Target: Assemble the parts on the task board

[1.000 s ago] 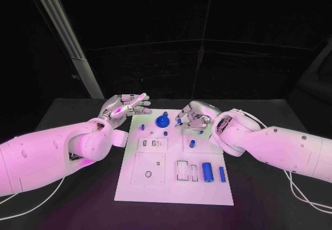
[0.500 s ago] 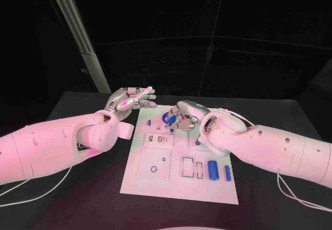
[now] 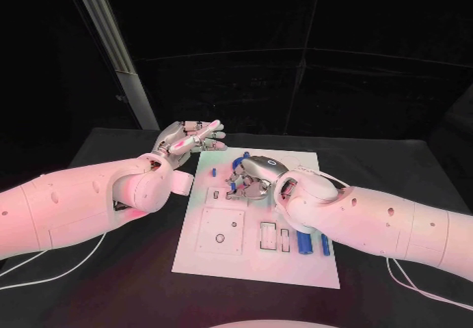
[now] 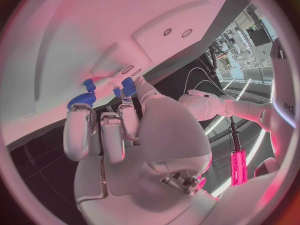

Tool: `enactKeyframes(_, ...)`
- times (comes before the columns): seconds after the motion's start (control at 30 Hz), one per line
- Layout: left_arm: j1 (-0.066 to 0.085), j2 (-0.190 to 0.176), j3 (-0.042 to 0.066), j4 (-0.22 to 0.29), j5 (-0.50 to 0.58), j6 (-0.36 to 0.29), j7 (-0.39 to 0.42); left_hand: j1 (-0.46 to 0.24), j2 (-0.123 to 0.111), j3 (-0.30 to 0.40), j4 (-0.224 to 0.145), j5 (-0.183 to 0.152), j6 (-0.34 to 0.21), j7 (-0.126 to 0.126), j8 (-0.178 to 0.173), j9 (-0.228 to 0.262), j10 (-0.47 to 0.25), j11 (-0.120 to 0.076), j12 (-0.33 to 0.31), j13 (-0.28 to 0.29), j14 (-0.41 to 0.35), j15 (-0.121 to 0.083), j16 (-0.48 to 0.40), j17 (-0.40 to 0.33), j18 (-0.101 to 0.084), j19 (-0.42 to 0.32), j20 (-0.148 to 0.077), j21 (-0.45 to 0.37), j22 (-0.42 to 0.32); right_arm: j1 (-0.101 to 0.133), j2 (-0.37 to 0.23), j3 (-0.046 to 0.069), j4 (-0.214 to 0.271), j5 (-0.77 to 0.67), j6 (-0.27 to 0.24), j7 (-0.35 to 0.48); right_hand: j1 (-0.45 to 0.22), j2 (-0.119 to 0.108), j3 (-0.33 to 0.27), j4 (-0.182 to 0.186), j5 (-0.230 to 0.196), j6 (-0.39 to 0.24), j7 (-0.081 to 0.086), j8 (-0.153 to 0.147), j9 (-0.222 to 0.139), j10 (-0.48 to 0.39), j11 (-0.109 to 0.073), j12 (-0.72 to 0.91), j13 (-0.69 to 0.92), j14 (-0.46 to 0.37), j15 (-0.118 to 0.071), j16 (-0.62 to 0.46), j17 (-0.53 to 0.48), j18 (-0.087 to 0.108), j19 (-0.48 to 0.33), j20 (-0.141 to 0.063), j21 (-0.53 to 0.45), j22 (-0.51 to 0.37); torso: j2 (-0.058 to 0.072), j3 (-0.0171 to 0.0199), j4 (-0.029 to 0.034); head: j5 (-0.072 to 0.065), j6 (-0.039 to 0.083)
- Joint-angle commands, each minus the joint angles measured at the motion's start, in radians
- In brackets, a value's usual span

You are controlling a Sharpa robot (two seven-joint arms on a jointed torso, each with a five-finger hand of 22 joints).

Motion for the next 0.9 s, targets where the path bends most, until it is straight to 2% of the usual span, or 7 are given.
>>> enactKeyframes(0.03, 0.002, 0.001, 0.001, 0.0, -0.004, 0.012, 0.005, -0.002, 0.01, 0.0, -0.005, 0.002, 0.0, -0.001, -0.005, 0.0, -0.002, -0.003, -0.004, 0.0, 0.0, 0.007, -0.007, 0.002, 0.007, 0.006, 0.0, -0.005, -0.002, -0.002, 0.005, 0.0, -0.003, -0.04, 0.024, -0.009, 0.006, 0.006, 0.006, 0.0, 0.005, 0.033, -0.023, 0.005, 0.001, -0.005, -0.001, -0.006, -0.023, 0.091, -0.005, -0.004, 0.209, -0.013, -0.001, -0.005, -0.003, 0.0, 0.0, -0.0003, 0.0005, 0.001, -0.002)
enactKeyframes(0.47, 0.002, 0.004, 0.001, -0.002, -0.004, 0.013, 0.003, -0.002, 0.01, 0.0, -0.005, 0.002, 0.0, -0.001, -0.005, 0.0, -0.002, -0.003, -0.004, 0.0, 0.0, 0.007, -0.007, 0.002, 0.007, 0.006, 0.0, -0.005, -0.002, -0.011, 0.019, -0.001, -0.022, -0.048, 0.042, -0.009, 0.006, 0.005, 0.006, -0.001, 0.006, 0.033, -0.023, 0.005, 0.001, -0.004, -0.001, -0.006, -0.022, 0.091, -0.005, -0.004, 0.208, -0.013, -0.001, -0.005, -0.003, 0.0, 0.0, 0.0003, 0.0002, 0.001, -0.01)
enactKeyframes(0.9, 0.002, 0.005, 0.001, -0.003, -0.004, 0.015, 0.001, -0.002, 0.01, 0.0, -0.005, 0.002, 0.0, -0.001, -0.005, 0.0, -0.002, -0.003, -0.004, 0.0, 0.0, 0.007, -0.007, 0.002, 0.007, 0.006, 0.0, -0.005, -0.002, -0.021, 0.021, -0.001, -0.035, -0.056, 0.039, -0.004, 0.005, 0.004, 0.006, -0.001, 0.006, 0.034, -0.023, 0.005, 0.001, -0.004, -0.001, -0.006, -0.023, 0.091, -0.005, -0.004, 0.209, -0.013, -0.001, -0.005, -0.003, 0.0, 0.0, 0.0006, 0.0001, 0.003, -0.016)
